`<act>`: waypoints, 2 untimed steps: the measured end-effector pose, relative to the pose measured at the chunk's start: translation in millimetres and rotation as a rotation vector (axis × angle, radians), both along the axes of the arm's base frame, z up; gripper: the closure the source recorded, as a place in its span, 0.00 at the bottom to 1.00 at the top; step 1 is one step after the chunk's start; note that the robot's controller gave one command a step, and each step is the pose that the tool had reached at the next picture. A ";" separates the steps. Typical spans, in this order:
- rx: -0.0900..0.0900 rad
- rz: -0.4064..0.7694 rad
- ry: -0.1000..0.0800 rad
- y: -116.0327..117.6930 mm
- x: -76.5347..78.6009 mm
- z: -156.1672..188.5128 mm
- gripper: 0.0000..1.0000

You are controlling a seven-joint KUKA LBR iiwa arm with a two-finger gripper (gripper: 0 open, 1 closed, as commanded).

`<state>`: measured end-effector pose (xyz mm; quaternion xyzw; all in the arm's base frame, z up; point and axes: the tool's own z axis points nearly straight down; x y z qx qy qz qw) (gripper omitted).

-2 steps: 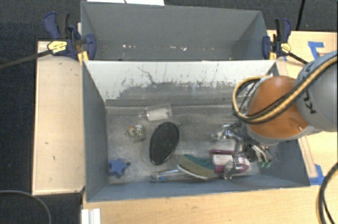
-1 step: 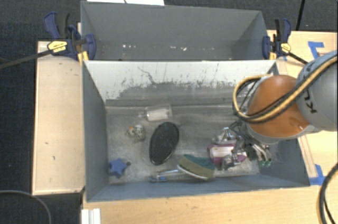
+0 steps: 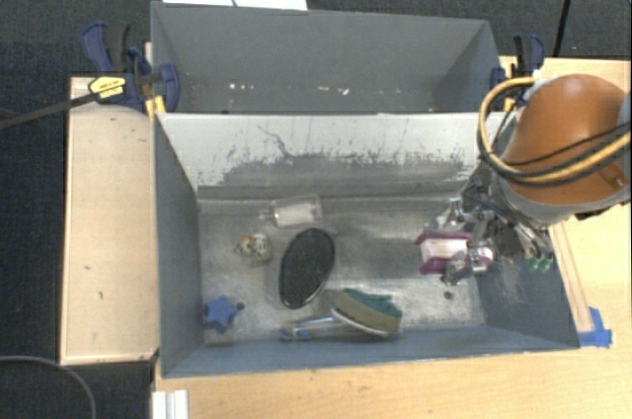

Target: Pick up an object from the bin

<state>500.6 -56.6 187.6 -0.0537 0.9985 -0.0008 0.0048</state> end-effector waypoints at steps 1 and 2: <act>0.000 0.295 0.010 -16.7 46.7 -77.3 1.00; -0.003 0.248 0.000 -30.8 48.4 41.6 1.00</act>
Offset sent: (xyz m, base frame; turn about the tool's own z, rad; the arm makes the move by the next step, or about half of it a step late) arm 0.0472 -0.0167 -0.0752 -0.2955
